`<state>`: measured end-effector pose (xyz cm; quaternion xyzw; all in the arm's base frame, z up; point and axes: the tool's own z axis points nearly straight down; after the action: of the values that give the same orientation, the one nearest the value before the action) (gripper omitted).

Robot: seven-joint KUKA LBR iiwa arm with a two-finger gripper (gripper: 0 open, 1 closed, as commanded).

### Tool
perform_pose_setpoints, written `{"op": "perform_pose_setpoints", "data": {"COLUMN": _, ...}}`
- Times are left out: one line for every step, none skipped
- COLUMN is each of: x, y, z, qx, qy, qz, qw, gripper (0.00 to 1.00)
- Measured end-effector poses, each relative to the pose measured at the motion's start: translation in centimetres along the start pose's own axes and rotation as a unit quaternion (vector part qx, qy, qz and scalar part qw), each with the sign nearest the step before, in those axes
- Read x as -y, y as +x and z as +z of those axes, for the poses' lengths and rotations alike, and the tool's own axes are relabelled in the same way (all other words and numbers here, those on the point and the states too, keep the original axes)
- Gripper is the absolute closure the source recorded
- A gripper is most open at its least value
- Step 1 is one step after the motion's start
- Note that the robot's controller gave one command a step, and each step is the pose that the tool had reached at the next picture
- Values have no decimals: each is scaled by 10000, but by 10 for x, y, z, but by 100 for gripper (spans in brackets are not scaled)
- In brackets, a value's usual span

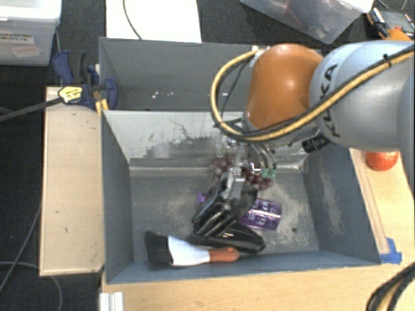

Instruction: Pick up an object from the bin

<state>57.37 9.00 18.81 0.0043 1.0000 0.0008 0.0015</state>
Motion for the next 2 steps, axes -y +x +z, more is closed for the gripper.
{"op": "perform_pose_setpoints", "data": {"x": 0, "y": 0, "z": 0, "qx": 0, "qy": 0, "qz": 1, "qw": 10000, "gripper": 0}}
{"op": "perform_pose_setpoints", "data": {"x": 38, "y": 21, "z": 66, "qx": 35, "qy": -4, "qz": -1462, "qw": 9892, "gripper": 0}}
